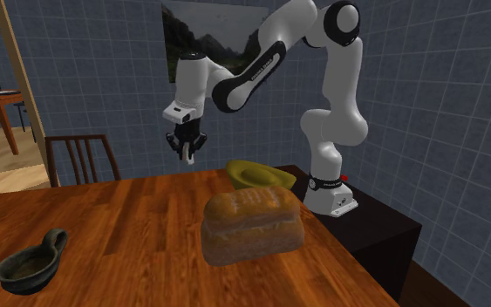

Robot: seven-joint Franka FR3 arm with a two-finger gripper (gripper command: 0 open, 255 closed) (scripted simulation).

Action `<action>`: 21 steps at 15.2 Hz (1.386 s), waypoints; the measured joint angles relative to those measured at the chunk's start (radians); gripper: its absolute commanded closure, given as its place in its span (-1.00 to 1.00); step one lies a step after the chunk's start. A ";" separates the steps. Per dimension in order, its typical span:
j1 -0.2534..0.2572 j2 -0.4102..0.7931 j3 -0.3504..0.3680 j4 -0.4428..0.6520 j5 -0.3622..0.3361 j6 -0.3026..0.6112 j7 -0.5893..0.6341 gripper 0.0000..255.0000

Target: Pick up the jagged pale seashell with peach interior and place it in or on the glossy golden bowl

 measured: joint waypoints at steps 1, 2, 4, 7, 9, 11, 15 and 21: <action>0.001 -0.004 0.001 0.008 0.003 -0.011 -0.004 1.00; 0.001 -0.014 0.001 0.012 0.003 -0.025 -0.009 1.00; 0.003 -0.022 0.003 0.032 0.010 -0.052 -0.019 1.00; 0.005 -0.047 0.008 0.049 0.013 -0.093 -0.028 1.00; 0.007 -0.070 0.015 0.038 0.008 -0.108 -0.019 1.00; 0.004 -0.139 0.028 -0.030 -0.019 -0.116 0.008 1.00; -0.001 -0.281 0.068 -0.168 -0.058 -0.141 0.071 1.00; -0.005 -0.527 0.146 -0.375 -0.072 -0.212 0.150 1.00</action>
